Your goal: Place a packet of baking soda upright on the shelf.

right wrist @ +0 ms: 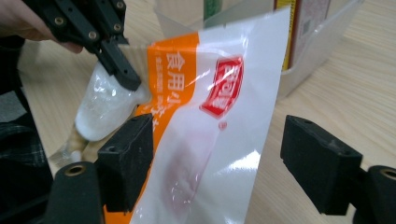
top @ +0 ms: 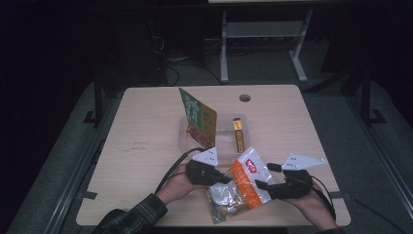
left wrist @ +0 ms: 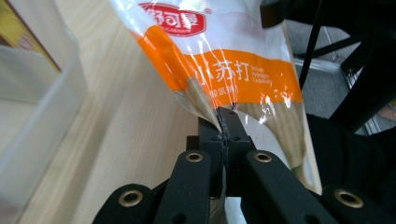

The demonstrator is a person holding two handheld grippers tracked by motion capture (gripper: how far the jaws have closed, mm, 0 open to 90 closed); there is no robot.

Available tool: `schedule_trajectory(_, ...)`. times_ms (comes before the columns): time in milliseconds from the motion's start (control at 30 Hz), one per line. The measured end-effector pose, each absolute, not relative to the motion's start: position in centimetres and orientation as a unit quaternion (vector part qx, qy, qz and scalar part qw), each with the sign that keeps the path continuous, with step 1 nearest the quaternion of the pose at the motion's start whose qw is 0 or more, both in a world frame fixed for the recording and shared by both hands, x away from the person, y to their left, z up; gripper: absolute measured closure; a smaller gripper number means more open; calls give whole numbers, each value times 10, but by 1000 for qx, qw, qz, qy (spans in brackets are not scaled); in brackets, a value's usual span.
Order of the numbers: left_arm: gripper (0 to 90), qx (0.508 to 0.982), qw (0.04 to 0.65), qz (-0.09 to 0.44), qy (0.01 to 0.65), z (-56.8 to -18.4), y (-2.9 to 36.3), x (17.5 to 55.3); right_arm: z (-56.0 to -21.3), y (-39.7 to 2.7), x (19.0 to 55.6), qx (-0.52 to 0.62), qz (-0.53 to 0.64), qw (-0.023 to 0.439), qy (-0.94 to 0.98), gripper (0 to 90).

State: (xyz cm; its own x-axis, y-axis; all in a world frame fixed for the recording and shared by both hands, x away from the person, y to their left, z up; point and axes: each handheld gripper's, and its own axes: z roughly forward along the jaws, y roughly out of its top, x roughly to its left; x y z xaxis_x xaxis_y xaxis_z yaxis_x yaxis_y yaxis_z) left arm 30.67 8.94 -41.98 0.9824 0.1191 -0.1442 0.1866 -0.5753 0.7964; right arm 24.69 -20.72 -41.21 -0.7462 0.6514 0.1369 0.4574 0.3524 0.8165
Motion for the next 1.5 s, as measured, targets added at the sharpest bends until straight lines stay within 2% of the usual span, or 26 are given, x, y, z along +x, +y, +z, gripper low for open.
schedule_trajectory(267,900,870,483,-13,102,-404,110,308,-412,-204,248,334,478,90,807,207)
schedule_trajectory(633,900,848,513,24,134,-388,137,311,-416,-192,258,320,503,51,801,205)
schedule_trajectory(900,900,834,531,31,150,-381,150,310,-422,-171,273,300,523,31,797,261)
schedule_trajectory(1067,900,829,536,33,156,-380,155,310,-422,-161,283,289,538,15,792,398)
schedule_trajectory(1333,899,825,539,37,166,-381,160,309,-420,-151,286,255,555,-13,792,844)
schedule_trajectory(1400,899,823,540,32,173,-384,161,310,-417,-150,285,249,561,-15,789,896)
schedule_trajectory(1500,899,823,538,32,180,-385,162,310,-414,-150,284,243,562,-22,790,900)
